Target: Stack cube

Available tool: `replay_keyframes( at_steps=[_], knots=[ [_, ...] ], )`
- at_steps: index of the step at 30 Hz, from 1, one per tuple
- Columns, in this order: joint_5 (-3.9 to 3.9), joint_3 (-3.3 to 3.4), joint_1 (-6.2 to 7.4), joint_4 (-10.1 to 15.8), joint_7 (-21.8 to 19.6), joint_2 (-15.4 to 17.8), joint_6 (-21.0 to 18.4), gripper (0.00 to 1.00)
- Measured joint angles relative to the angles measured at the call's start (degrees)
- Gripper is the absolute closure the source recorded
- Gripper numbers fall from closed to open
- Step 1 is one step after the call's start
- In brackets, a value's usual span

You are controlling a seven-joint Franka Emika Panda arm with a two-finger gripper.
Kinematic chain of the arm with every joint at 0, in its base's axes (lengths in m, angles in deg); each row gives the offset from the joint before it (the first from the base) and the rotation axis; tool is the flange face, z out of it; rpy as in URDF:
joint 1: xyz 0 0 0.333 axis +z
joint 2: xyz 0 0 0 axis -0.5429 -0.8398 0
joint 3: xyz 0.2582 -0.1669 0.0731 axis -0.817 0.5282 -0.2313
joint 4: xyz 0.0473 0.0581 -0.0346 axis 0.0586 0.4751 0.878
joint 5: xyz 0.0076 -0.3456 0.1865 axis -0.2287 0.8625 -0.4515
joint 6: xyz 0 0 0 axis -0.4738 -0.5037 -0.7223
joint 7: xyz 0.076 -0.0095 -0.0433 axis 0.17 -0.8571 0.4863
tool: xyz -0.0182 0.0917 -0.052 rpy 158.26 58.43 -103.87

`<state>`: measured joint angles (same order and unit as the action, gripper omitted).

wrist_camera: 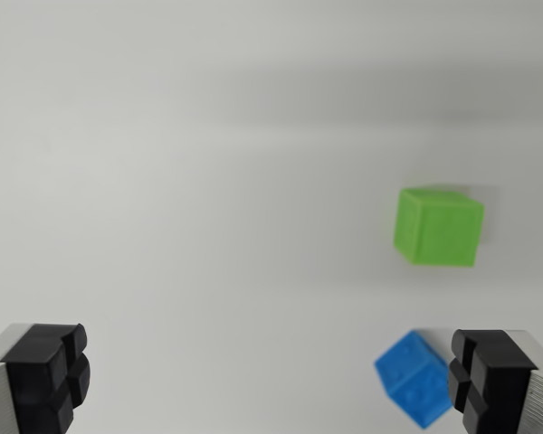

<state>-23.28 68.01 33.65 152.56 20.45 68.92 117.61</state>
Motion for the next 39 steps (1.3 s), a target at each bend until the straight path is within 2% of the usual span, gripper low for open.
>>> replay_keyframes(
  at_steps=[17, 39],
  knots=[
    [-0.39, 0.46, -1.16, 2.7, 1.8, -0.9, 3.3, 0.0],
    [-1.48, 1.23, -3.87, 7.0, 5.9, -3.8, 9.9, 0.0]
  ],
)
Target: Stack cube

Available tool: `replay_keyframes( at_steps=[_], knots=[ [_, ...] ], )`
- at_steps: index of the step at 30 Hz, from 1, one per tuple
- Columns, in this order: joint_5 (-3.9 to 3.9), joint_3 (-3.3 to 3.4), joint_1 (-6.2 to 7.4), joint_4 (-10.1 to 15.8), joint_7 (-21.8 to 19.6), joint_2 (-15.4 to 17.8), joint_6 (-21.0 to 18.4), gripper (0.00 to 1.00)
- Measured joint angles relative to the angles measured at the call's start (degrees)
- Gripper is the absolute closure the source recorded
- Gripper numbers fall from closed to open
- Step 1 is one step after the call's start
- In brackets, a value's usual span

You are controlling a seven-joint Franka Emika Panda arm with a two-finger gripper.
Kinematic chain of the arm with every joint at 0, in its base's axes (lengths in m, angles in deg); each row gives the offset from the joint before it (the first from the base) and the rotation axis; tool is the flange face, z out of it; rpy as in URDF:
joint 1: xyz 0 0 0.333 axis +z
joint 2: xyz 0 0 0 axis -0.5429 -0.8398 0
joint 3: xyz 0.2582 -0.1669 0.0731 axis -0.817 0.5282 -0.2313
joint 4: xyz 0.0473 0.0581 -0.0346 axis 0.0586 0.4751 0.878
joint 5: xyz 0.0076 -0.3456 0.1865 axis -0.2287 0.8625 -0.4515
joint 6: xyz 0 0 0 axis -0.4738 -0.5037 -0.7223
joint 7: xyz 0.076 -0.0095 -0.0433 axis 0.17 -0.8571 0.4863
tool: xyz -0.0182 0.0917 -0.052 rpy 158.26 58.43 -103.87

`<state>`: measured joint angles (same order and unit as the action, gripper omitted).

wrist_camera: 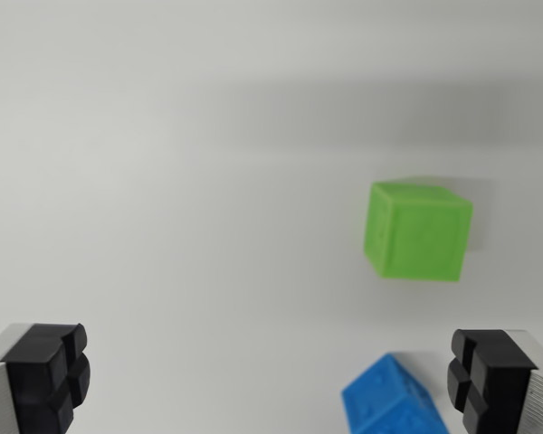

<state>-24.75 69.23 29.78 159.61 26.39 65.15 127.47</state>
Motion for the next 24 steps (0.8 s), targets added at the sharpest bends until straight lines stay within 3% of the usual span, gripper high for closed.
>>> replay_keyframes(
  at_steps=[24],
  knots=[
    [-2.05, 0.4, -4.46, 3.3, 6.5, -6.4, 8.7, 0.0]
  ],
)
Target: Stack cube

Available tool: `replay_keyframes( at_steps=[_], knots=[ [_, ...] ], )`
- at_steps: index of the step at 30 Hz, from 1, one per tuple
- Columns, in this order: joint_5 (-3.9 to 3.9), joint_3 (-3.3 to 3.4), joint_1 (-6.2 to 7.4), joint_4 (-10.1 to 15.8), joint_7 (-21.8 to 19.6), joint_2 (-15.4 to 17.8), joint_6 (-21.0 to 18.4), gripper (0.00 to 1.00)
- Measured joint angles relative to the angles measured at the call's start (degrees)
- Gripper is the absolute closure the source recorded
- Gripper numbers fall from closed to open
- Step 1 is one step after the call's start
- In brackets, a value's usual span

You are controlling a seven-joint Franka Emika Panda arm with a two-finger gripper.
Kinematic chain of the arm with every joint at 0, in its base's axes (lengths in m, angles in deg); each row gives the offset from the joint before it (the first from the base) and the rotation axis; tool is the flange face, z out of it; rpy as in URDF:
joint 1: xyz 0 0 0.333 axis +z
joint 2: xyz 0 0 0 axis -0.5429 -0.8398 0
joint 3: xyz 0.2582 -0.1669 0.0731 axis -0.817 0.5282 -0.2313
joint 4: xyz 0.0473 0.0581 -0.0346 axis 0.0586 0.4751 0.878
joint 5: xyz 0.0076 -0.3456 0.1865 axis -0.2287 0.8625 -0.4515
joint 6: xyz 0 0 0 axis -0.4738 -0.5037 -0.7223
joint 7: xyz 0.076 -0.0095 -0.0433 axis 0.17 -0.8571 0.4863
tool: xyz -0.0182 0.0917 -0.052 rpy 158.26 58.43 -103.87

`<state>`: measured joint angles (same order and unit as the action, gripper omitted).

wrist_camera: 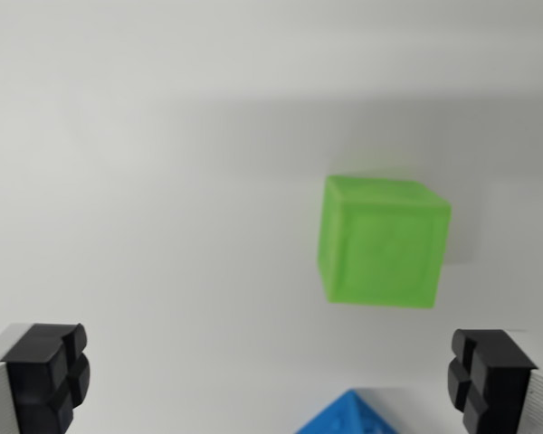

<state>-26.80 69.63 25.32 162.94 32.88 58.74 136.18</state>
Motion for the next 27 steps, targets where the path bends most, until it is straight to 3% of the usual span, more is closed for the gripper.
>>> replay_keyframes(
  at_steps=[16, 27],
  knots=[
    [-1.82, -0.04, -3.77, 0.3, 5.3, -6.5, 5.9, 0.0],
    [-2.82, -0.42, -6.39, -0.5, 8.4, -11.5, 9.6, 0.0]
  ],
)
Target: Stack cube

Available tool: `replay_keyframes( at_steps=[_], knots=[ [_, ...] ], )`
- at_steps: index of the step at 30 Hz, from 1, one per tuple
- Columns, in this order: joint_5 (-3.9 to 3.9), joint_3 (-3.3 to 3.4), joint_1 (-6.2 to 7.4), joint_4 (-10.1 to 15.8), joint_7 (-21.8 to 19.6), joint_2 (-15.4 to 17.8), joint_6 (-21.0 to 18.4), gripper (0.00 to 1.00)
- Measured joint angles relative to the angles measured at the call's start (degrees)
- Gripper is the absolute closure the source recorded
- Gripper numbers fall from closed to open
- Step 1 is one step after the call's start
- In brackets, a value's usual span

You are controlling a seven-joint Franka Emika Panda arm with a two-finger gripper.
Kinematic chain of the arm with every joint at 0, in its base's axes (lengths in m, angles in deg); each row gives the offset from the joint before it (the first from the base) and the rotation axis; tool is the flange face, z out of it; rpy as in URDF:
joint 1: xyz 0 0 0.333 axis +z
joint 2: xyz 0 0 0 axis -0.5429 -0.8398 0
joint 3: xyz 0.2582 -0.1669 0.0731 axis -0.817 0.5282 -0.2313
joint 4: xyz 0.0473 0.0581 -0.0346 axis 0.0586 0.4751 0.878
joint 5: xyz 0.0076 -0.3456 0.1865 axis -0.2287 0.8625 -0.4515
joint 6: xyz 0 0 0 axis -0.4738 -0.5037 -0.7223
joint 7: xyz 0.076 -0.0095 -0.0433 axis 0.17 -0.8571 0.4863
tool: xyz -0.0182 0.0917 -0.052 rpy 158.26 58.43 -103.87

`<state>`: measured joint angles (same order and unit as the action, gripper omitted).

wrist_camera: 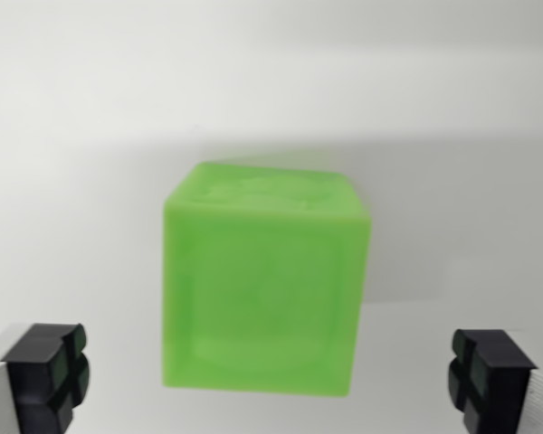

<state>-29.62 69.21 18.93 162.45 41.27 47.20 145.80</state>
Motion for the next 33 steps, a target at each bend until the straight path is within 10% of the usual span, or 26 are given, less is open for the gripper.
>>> replay_keyframes(
  at_steps=[17, 18, 33],
  knots=[
    [-0.46, -1.14, -0.76, -2.0, 0.4, -7.2, 5.3, 0.0],
    [-0.46, -1.17, -0.79, -2.0, 0.4, -7.3, 5.4, 1.0],
    [-0.46, -1.22, -0.84, -2.1, 0.4, -7.4, 5.4, 1.0]
  ],
)
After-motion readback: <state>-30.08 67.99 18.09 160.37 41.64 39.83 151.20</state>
